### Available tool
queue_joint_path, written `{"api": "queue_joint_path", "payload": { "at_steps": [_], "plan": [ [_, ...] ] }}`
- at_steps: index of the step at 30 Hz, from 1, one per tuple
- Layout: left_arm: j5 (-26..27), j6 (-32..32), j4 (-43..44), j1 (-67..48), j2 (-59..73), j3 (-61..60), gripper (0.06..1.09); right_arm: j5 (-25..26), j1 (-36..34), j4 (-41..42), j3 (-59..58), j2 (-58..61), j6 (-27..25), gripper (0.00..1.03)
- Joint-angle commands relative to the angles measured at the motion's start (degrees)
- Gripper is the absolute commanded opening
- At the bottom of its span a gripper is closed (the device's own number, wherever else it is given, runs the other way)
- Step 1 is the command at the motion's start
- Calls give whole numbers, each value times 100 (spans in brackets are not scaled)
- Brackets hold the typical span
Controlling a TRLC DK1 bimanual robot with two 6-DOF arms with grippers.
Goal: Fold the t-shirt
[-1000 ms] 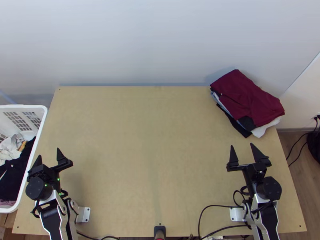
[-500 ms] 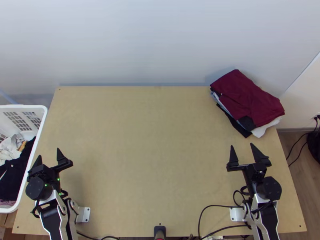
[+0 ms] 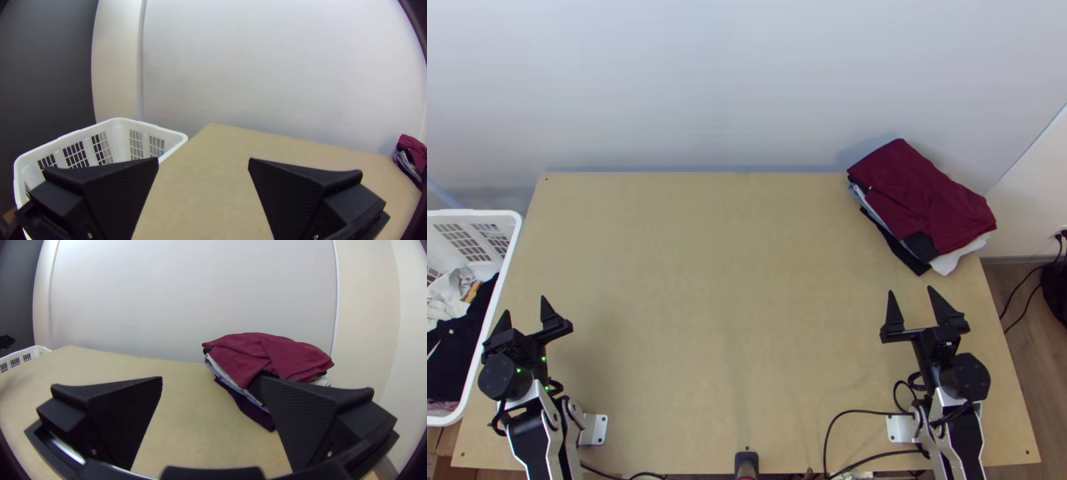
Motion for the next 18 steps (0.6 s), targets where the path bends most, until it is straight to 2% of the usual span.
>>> {"api": "queue_joint_path", "payload": {
  "at_steps": [1, 18],
  "plan": [
    [6, 42, -166, -16, -32, -203, 104, 9, -3, -104, -27, -23, -44, 99],
    [-3, 95, -158, 63, -32, -203, 104, 9, -3, -104, -27, -23, -44, 99]
  ]
}}
